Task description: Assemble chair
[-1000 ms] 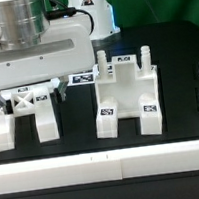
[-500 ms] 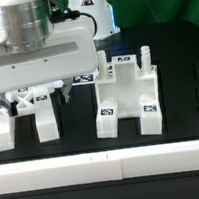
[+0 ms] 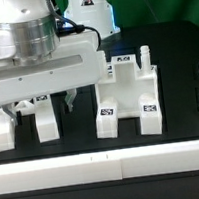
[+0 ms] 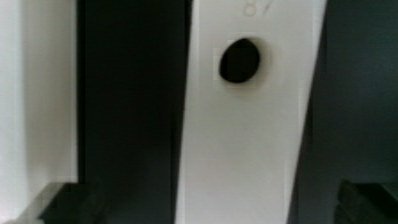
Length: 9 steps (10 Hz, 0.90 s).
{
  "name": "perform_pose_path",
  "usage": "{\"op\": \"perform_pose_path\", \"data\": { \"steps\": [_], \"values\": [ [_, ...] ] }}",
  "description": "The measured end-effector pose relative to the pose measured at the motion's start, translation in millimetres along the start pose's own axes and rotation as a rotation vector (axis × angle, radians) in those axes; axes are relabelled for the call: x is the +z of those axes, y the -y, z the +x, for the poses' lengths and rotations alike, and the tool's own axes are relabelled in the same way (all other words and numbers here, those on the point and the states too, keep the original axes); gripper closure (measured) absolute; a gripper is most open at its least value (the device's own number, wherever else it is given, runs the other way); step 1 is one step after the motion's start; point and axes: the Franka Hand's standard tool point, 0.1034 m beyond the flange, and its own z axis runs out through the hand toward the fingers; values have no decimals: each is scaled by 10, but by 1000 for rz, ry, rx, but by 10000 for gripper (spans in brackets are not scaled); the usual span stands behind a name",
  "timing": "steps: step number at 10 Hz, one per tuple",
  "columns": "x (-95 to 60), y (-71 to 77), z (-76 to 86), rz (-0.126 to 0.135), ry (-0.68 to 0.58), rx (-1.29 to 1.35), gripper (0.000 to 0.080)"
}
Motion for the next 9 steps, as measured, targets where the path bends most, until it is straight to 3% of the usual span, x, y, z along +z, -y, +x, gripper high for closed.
{"op": "perform_pose_path", "data": {
  "steps": [6, 9],
  "values": [
    [-17, 207, 118, 5, -6, 17, 151],
    [-91, 47, 41, 2, -9, 15, 151]
  ]
}}
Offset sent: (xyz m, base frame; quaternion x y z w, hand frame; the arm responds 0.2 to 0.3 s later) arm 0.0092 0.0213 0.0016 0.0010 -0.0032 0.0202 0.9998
